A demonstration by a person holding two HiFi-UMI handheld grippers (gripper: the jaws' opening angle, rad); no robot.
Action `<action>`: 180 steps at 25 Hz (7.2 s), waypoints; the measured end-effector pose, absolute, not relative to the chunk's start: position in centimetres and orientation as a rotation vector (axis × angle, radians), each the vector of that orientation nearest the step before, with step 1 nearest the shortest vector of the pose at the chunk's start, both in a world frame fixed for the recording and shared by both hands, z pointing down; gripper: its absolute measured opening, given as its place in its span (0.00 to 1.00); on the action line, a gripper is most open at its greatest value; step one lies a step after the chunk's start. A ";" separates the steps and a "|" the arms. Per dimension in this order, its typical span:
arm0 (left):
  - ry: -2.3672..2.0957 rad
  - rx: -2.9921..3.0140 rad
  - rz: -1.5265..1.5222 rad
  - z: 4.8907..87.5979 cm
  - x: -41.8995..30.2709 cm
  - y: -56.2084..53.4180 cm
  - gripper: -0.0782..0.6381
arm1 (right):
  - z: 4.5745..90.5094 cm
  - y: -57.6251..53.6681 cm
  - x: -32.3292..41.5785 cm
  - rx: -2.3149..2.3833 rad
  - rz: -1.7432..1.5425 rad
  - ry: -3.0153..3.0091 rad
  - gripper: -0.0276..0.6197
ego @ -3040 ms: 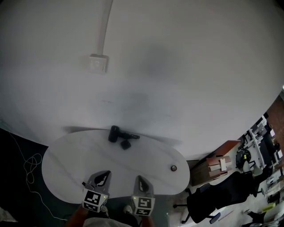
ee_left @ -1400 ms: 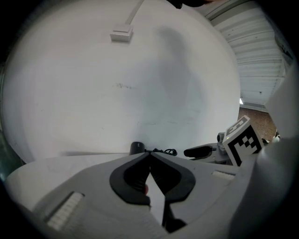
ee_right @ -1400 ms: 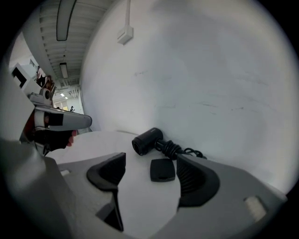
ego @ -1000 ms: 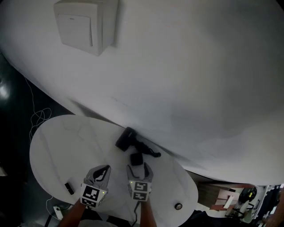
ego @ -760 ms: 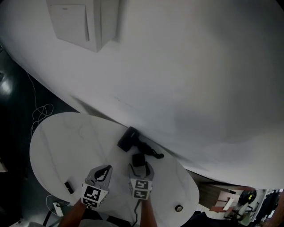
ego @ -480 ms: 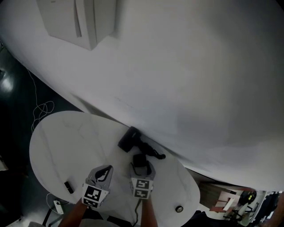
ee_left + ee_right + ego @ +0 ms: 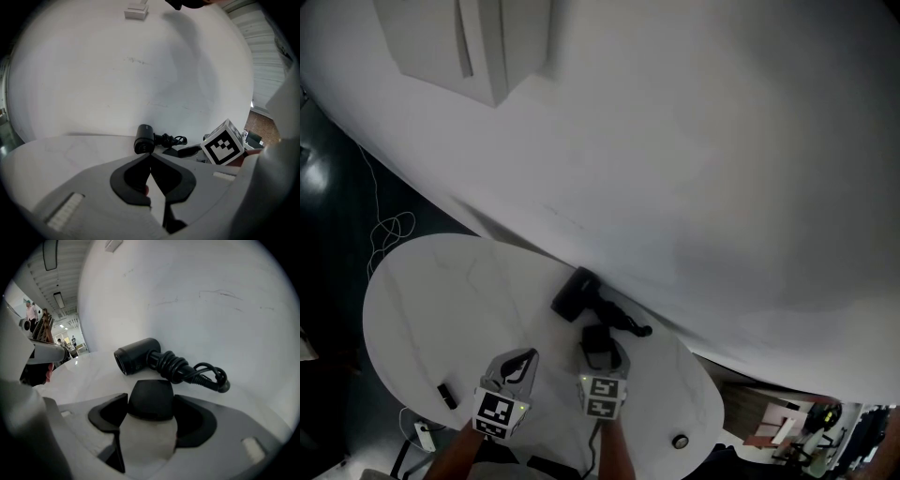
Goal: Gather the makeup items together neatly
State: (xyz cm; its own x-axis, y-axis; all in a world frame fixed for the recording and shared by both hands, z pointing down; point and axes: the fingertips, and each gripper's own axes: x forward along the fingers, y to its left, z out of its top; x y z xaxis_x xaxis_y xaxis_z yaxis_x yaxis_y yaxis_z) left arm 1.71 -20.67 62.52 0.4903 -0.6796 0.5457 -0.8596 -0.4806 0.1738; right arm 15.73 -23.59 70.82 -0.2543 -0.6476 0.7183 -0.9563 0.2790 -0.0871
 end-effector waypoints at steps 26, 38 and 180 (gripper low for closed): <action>-1.300 2.491 0.461 53.6 -4.3 -14.5 0.12 | 60.2 -15.7 10.8 1.614 0.614 -2.046 0.52; -1.275 2.578 0.442 50.9 -8.3 -9.7 0.12 | 56.6 -9.5 6.0 1.686 0.562 -2.070 0.52; -0.685 2.994 0.281 42.4 3.4 2.3 0.12 | 47.1 11.1 16.3 2.369 0.389 -1.650 0.05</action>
